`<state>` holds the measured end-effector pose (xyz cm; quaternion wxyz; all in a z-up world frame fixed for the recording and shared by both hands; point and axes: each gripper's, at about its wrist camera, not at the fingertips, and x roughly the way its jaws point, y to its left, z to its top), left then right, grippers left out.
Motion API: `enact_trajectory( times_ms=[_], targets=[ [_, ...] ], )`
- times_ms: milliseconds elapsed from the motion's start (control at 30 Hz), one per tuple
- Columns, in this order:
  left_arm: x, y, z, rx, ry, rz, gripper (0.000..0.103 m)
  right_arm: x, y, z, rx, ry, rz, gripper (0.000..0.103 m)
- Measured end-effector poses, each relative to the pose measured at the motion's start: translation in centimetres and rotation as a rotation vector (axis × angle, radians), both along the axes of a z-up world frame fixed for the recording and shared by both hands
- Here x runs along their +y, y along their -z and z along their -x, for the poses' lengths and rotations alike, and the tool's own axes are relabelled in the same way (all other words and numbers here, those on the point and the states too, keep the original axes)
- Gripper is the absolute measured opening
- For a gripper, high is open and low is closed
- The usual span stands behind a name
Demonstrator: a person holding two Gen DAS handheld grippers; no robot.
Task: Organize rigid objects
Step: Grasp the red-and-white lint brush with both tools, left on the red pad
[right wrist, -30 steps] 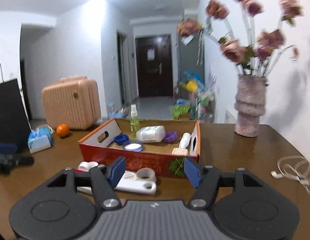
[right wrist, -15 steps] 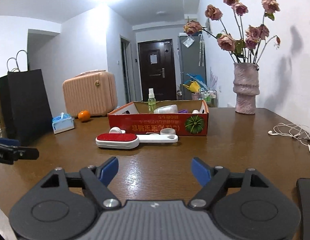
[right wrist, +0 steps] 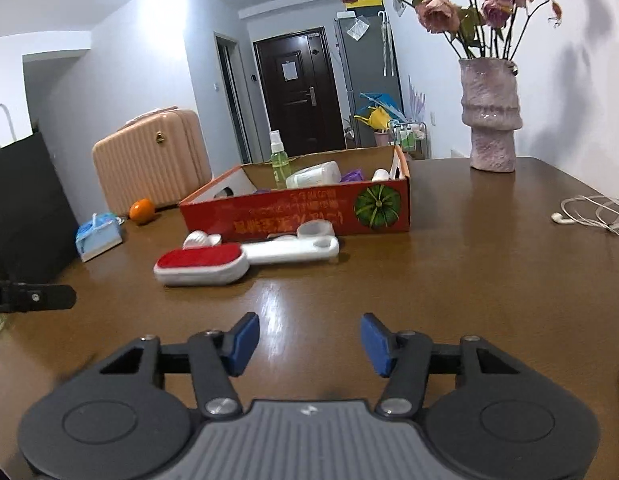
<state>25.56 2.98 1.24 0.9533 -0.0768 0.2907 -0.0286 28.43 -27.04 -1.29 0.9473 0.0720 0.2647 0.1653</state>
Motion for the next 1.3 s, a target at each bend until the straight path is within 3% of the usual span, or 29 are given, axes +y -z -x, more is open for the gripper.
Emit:
enact_trajectory(
  times_ms=[233, 333, 500, 800, 1033, 1133, 1200, 1300],
  targets=[
    [1.5, 1.1, -9.6, 0.061, 0.035, 0.046, 0.081, 0.4, 0.5, -10.5, 0.095, 0.013, -0.084, 0.042],
    [2.1, 2.6, -13.6, 0.144, 0.043, 0.066, 0.075, 0.5, 1.5, -15.0, 0.176, -0.001, -0.149, 0.028],
    [2.8, 4.2, -16.3, 0.168, 0.046, 0.135, 0.072, 1.0, 3.1, -18.2, 0.205, 0.017, -0.137, 0.021],
    [3.5, 5.1, -16.8, 0.154, 0.055, 0.225, 0.065, 0.1, 4.6, -19.1, 0.232, -0.011, -0.207, 0.017],
    [3.2, 5.1, -16.2, 0.146, 0.058, 0.235, 0.064, 0.4, 4.3, -18.5, 0.22, -0.042, -0.161, 0.013],
    [2.4, 4.7, -15.0, 0.157, 0.061, 0.214, 0.062, 0.3, 4.1, -17.4, 0.224, -0.021, -0.145, 0.012],
    [1.8, 4.4, -13.1, 0.154, 0.069, 0.201, 0.061, 0.3, 3.8, -15.4, 0.215, -0.026, -0.102, 0.012],
    [1.1, 4.4, -9.4, 0.152, 0.083, 0.193, 0.06, -0.7, 3.8, -11.7, 0.223, -0.032, -0.115, 0.012]
  ],
)
